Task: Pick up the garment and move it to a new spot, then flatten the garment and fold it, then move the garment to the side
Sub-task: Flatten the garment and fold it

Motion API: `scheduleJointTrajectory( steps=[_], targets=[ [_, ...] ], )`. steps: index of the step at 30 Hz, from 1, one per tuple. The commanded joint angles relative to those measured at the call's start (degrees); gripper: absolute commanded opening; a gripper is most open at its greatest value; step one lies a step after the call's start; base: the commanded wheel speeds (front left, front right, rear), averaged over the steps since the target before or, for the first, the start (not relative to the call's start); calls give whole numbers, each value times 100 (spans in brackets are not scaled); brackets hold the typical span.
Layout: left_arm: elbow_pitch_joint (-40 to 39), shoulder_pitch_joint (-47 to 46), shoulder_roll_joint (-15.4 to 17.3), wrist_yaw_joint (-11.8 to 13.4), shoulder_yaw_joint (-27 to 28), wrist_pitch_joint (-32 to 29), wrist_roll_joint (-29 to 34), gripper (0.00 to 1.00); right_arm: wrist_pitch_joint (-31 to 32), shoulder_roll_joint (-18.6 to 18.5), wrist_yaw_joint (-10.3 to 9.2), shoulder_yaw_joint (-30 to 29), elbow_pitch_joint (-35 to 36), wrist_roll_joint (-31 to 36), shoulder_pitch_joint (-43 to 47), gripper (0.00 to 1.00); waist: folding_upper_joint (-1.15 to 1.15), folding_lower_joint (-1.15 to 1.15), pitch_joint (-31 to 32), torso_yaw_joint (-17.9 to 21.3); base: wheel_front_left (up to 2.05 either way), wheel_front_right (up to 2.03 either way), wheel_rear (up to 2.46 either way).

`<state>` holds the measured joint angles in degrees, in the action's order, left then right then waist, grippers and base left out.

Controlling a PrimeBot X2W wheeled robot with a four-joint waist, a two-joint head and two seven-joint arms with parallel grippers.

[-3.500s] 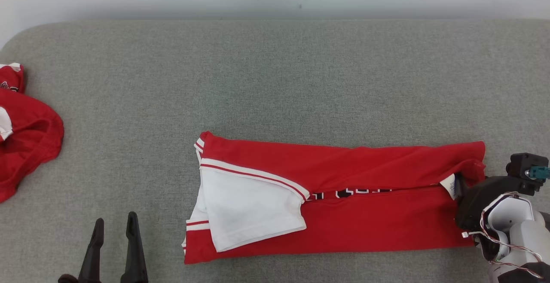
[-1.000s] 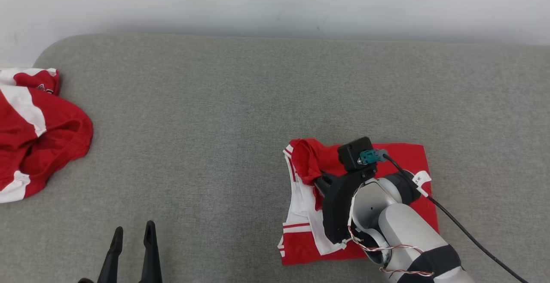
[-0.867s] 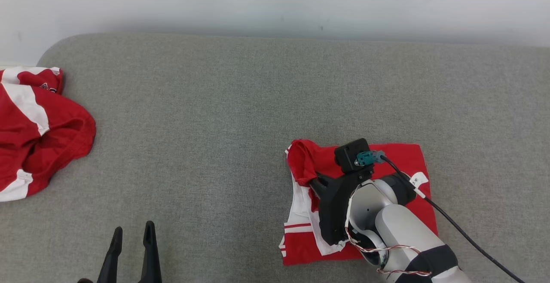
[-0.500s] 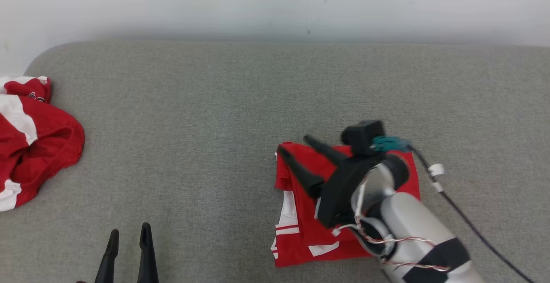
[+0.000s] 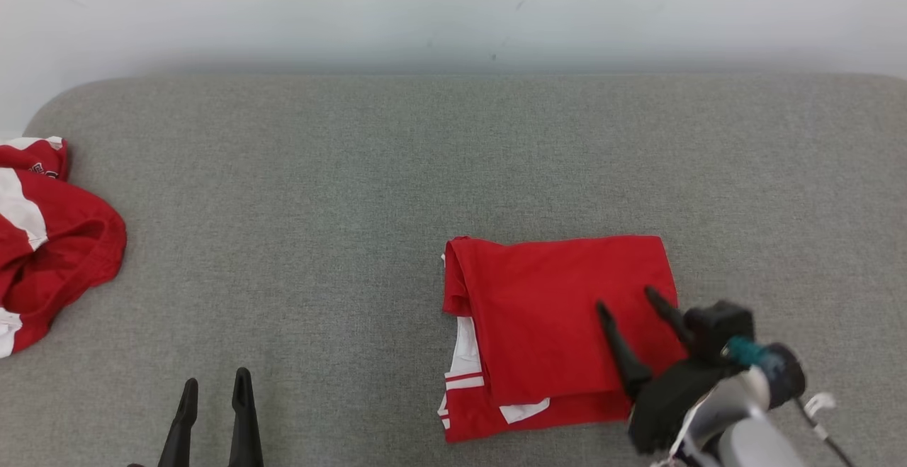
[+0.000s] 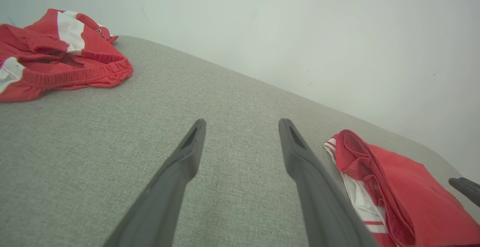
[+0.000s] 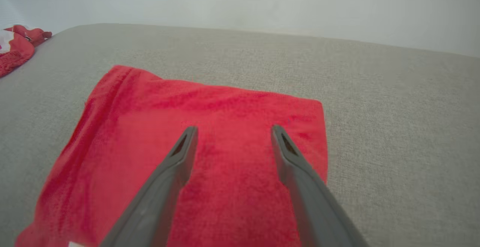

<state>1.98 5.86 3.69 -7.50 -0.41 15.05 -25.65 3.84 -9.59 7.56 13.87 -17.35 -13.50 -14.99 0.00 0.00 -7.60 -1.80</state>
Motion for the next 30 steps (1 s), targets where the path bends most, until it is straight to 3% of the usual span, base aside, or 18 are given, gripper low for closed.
scheduleJointTrajectory(
  steps=[1,5,12,29,30],
  targets=[
    [1,-8,1,6,0,18,-32,100,-76,111,-16,21,-33,121,100,100,0,0,-15,4,0,0,0],
    [13,-53,31,6,-28,18,-24,100,-241,403,-16,335,-20,94,281,100,0,0,-40,-2,0,0,0],
    [51,-26,44,6,-80,18,-51,100,-262,579,-16,1151,37,225,472,100,0,0,-30,-86,0,0,0],
    [56,8,54,6,-114,17,-75,100,-66,672,-16,1408,-253,1074,345,100,0,0,-63,-201,0,0,0],
    [54,6,54,6,-115,17,-77,100,-53,673,-16,1401,-241,1092,353,91,0,0,-68,-214,0,0,0]
  ],
)
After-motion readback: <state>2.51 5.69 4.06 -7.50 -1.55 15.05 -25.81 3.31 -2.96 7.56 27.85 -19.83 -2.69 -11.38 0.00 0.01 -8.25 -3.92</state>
